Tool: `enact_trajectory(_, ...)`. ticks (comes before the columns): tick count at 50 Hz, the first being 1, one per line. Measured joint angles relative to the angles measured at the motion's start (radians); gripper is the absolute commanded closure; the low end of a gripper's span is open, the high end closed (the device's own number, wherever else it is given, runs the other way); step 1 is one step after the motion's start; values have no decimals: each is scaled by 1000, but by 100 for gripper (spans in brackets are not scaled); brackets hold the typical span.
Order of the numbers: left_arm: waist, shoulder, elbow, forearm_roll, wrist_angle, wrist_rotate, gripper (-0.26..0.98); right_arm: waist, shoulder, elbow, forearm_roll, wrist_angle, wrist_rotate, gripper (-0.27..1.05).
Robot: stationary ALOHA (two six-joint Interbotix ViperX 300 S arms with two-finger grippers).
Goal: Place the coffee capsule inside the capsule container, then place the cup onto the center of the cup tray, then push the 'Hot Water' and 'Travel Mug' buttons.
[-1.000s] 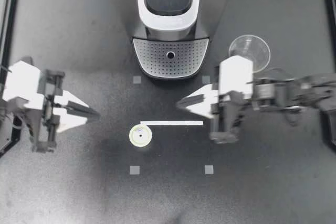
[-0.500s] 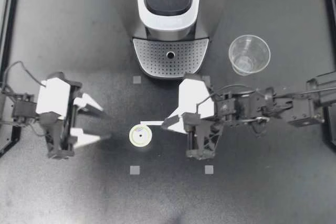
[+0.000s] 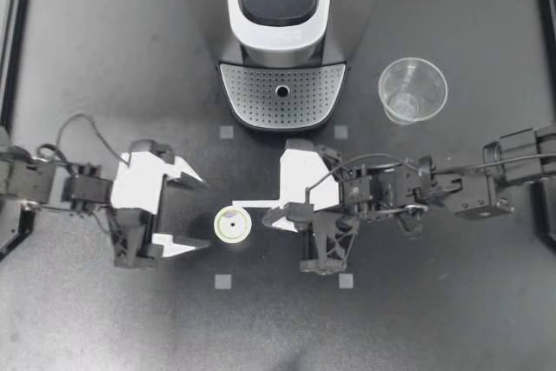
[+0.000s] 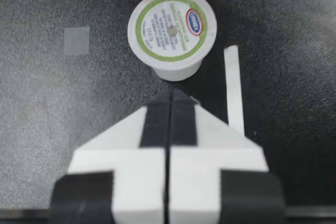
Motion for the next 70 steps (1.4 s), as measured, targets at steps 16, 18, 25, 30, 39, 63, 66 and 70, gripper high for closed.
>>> enact_trajectory(16,-12,49,-11,2,0,-2,-10,0,35,-29,2,5,0,79)
enact_trajectory(18,-12,55,-15,2,0,-2,-10,0,40,-34,0,5,0,79)
enact_trajectory(25,-12,84,-32,2,0,-2,-10,0,51,-43,0,5,2,79)
enact_trajectory(30,-12,100,-37,2,0,5,-10,0,51,-43,0,5,0,79)
enact_trajectory(39,-9,120,-58,-6,0,34,-10,2,51,-44,0,5,0,79)
enact_trajectory(63,14,152,-94,-9,0,43,-10,2,64,-61,0,5,0,79)
enact_trajectory(66,14,155,-98,-9,0,46,-10,2,64,-63,0,5,0,79)
enact_trajectory(70,14,163,-106,-9,0,48,-10,2,66,-63,0,5,-2,79)
